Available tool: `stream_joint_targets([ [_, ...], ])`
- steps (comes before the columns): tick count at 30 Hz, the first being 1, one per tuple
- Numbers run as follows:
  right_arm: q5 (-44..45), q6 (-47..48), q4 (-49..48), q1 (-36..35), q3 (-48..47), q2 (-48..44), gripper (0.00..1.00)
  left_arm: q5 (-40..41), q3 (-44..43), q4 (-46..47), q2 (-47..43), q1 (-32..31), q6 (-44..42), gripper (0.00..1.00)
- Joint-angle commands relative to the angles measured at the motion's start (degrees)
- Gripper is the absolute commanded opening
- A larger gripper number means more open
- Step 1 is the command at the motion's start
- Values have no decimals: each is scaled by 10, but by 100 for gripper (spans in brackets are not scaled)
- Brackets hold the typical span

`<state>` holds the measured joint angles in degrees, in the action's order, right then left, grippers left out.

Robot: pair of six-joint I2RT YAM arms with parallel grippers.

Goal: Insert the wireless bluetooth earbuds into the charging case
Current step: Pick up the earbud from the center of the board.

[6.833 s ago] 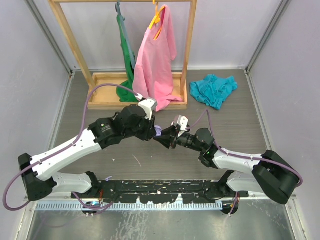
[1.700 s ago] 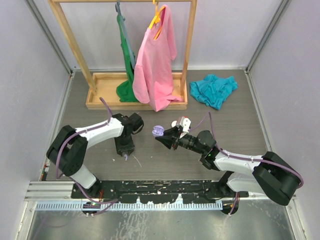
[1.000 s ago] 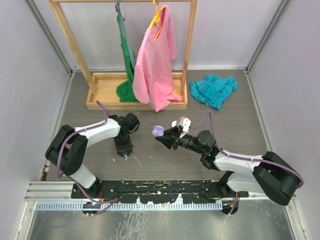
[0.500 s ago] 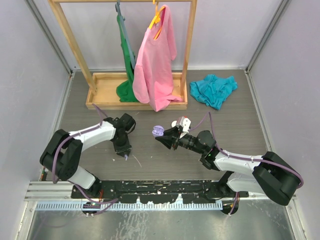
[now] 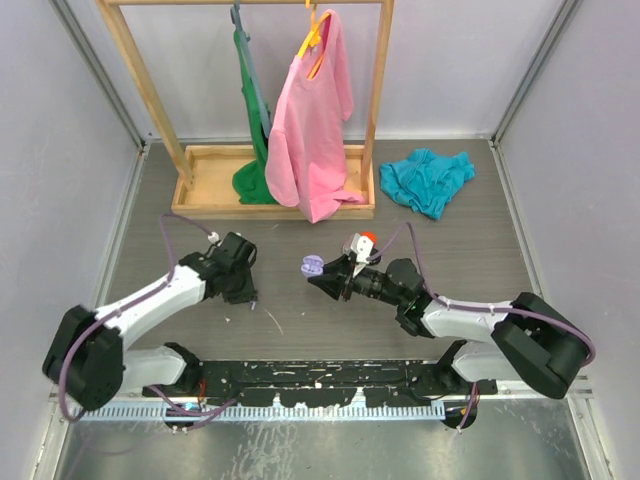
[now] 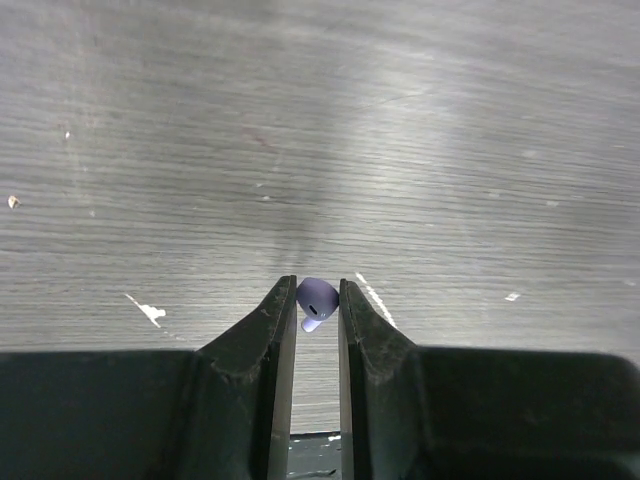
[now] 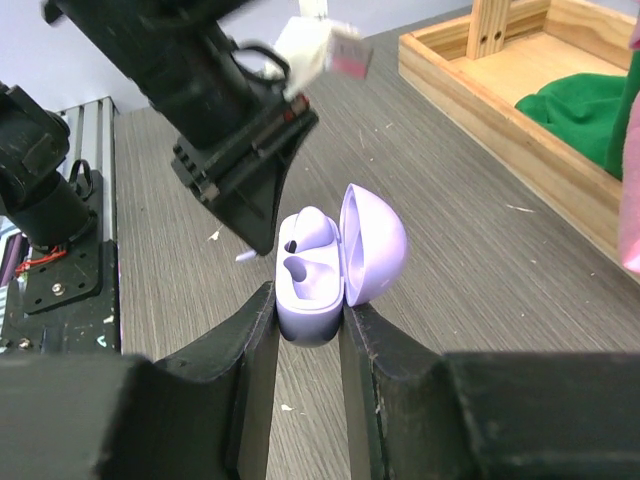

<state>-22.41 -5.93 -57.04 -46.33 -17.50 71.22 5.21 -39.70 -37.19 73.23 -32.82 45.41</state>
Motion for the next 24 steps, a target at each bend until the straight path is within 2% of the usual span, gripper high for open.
stream_joint_targets([
  [1,-22,7,-48,-2,-28,20,1,13,10,64,-96,0,-31,14],
  [10,-16,26,-106,-10,-34,64,1,-27,74,200,-283,0,-70,14],
  [18,-9,33,-135,-11,-50,95,1,-98,81,268,-358,0,-101,14],
  [24,-16,37,-150,-11,-58,108,1,-157,69,334,-379,0,-98,14],
])
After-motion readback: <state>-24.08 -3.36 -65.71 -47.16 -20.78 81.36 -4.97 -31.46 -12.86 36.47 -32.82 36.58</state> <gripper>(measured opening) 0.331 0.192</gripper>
